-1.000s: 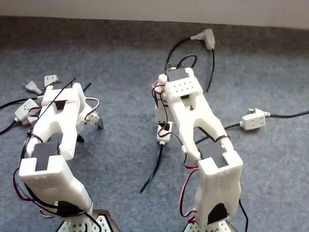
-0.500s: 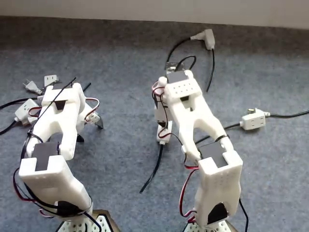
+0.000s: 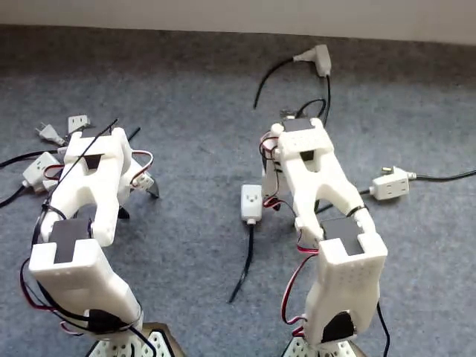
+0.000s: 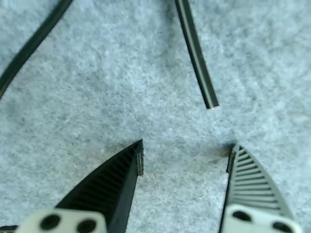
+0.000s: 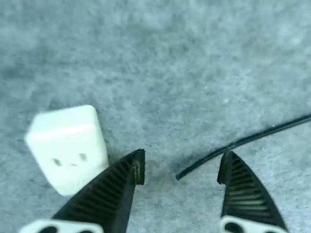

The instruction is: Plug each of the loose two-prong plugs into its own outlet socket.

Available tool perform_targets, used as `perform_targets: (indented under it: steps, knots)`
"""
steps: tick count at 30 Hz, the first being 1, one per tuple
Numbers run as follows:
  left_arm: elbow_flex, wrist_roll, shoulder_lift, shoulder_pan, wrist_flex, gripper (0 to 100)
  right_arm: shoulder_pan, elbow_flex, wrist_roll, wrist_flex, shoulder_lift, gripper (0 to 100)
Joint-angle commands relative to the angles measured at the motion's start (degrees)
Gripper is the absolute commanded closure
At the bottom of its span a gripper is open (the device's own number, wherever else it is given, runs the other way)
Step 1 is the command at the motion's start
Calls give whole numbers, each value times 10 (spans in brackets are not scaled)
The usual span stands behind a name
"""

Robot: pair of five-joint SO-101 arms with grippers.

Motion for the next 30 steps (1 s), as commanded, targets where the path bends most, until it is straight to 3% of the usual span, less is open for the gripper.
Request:
perform_targets:
  steps: [1, 7, 14, 20, 30]
  knots:
    - [-5, 1, -27, 7, -18, 708, 49, 17, 18, -18, -9, 753]
    - [-5, 1, -27, 7, -18, 708, 62, -33, 18, 15, -26, 753]
    - [-5, 1, -27, 7, -18, 708, -42, -149, 15, 95, -34, 753]
    - [-5, 1, -27, 7, -18, 708, -98, -157, 13, 91, -31, 753]
    - [-5, 1, -27, 7, -18, 708, -92, -67, 13, 11, 42, 753]
